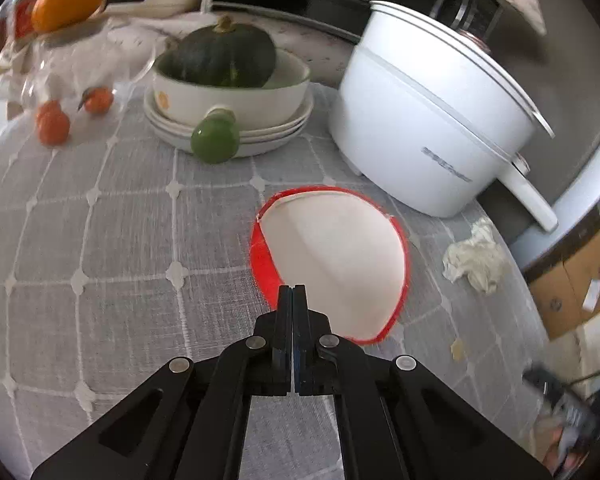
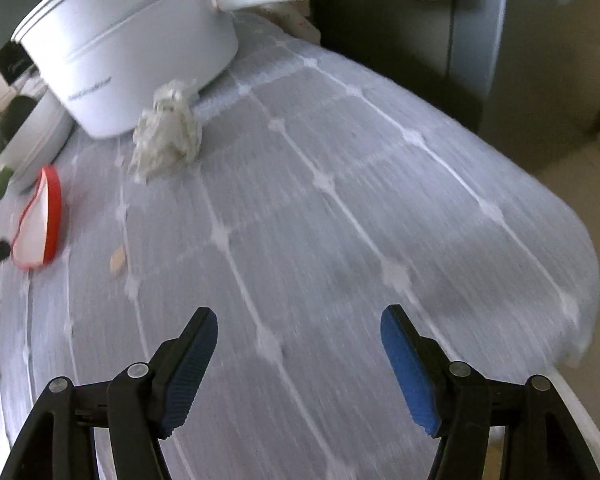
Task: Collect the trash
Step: 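Grasp the red-rimmed paper tray with the left tool while the right tool grasps the crumpled tissue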
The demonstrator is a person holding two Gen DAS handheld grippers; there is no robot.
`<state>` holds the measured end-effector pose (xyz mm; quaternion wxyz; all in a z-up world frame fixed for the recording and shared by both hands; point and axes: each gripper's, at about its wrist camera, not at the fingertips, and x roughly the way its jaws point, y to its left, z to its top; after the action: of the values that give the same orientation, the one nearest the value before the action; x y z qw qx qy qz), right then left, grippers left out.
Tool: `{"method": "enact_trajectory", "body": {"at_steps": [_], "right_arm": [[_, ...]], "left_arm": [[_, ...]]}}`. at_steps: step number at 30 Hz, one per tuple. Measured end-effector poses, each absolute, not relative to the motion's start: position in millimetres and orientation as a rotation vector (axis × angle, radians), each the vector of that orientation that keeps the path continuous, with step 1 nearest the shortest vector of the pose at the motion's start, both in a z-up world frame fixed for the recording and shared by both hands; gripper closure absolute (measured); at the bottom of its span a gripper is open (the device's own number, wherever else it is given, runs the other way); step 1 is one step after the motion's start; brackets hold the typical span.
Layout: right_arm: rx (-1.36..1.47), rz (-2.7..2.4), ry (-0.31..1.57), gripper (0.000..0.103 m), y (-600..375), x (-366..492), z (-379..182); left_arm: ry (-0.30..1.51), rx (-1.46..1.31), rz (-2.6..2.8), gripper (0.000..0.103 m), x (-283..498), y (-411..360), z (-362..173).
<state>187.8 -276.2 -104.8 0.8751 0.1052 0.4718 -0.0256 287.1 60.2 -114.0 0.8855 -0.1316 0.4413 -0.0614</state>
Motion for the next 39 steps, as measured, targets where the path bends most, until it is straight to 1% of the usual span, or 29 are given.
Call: {"method": "enact_trajectory", "body": {"at_steps": [5,9,10,12,13,14,19,21,22,23,25,29,30,32,37,38,39], "right_arm": [[0.231,-0.018,0.935,0.031,-266.6,227.6,-106.1],[0.197,0.026,0.895,0.031,-250.0,255.0,-107.3],[0.198,0.038,0.889,0.031,-245.9,261.7,-108.1],[0.216,0.057,0.881,0.031,-240.7,273.3,-109.5],[0.226,0.06,0.88,0.031,-239.5,278.0,-109.9],[0.236,0.063,0.876,0.031,-238.9,282.8,-109.7],[0.259,0.081,0.852,0.031,-233.6,308.5,-110.7],[0.27,0.087,0.841,0.034,-231.7,317.6,-111.8],[0.271,0.086,0.839,0.034,-230.6,320.8,-112.2],[0.271,0.09,0.837,0.035,-230.8,322.1,-112.7],[0.287,0.117,0.834,0.039,-228.7,327.8,-114.9],[0.397,0.18,0.845,0.038,-235.8,328.9,-118.8],[0.416,0.195,0.85,0.033,-234.8,330.0,-119.3],[0.43,0.213,0.855,0.029,-235.8,329.3,-121.1],[0.426,0.174,0.826,0.03,-240.9,334.1,-120.1],[0.444,0.174,0.825,0.033,-242.0,336.5,-121.7],[0.455,0.177,0.829,0.048,-240.9,339.5,-123.0]], "left_arm": [[0.892,-0.264,-0.158,0.103,277.6,70.1,-105.2],[0.901,-0.34,-0.172,0.103,277.5,83.5,-104.0],[0.899,-0.348,-0.169,0.1,277.8,84.1,-102.5],[0.893,-0.357,-0.156,0.075,280.9,84.2,-99.9],[0.894,-0.368,-0.149,0.042,283.0,83.9,-100.2],[0.888,-0.394,-0.144,0.027,284.3,84.3,-101.7],[0.923,-0.449,-0.115,0.028,307.1,77.2,-121.4],[0.942,-0.475,-0.109,0.035,312.3,74.9,-131.6],[0.956,-0.494,-0.11,0.049,315.4,73.3,-137.8],[0.948,-0.489,-0.101,0.061,315.9,72.1,-138.2],[0.948,-0.479,-0.127,0.08,320.0,66.9,-138.8],[0.939,-0.445,-0.139,0.082,320.9,59.4,-137.0],[0.929,-0.421,-0.142,0.083,319.8,57.0,-133.9],[0.918,-0.393,-0.146,0.085,317.6,53.8,-128.0],[0.903,-0.326,-0.138,0.088,308.9,54.7,-116.6],[0.905,-0.32,-0.136,0.088,306.9,57.5,-115.7],[0.907,-0.32,-0.136,0.088,304.5,58.4,-115.4]]}}
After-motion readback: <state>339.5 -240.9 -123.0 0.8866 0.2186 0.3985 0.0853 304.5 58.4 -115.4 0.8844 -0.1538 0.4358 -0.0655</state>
